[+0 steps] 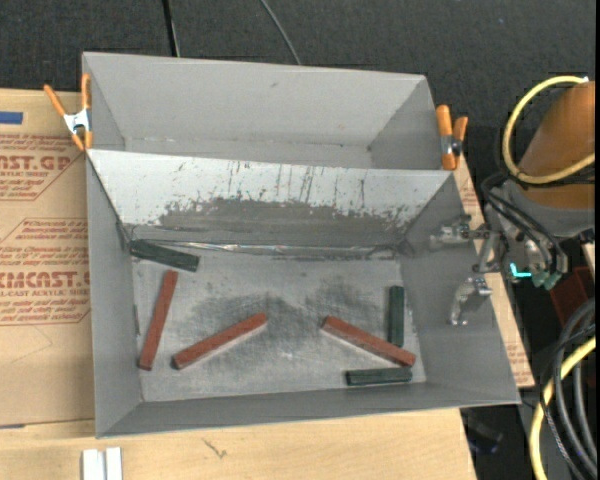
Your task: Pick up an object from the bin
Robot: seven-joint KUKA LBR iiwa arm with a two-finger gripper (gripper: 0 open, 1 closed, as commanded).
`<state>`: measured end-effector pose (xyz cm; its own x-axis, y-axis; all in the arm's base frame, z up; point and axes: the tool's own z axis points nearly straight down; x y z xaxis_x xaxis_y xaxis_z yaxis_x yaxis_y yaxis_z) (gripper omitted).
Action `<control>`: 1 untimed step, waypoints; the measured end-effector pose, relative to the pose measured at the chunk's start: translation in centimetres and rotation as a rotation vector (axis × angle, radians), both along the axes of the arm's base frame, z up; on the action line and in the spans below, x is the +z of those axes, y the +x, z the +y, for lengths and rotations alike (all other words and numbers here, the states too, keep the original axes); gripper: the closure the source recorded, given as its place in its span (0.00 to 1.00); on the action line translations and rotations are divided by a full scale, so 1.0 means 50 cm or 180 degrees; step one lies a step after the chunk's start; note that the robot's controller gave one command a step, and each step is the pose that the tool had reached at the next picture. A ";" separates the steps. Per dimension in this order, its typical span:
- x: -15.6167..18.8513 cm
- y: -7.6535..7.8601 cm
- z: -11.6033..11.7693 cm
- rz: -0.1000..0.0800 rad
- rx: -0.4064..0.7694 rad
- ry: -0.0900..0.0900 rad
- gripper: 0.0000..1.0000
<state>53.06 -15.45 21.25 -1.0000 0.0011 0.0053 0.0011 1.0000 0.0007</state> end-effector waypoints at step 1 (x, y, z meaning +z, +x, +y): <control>0.008 0.004 0.002 -0.0024 0.0006 -0.0005 0.00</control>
Offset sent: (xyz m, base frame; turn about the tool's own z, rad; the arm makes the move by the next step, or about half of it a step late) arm -0.0396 0.0514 -0.0564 0.1492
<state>53.25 -15.37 21.64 -1.0000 -0.0007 -0.0023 -0.0007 1.0000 -0.0008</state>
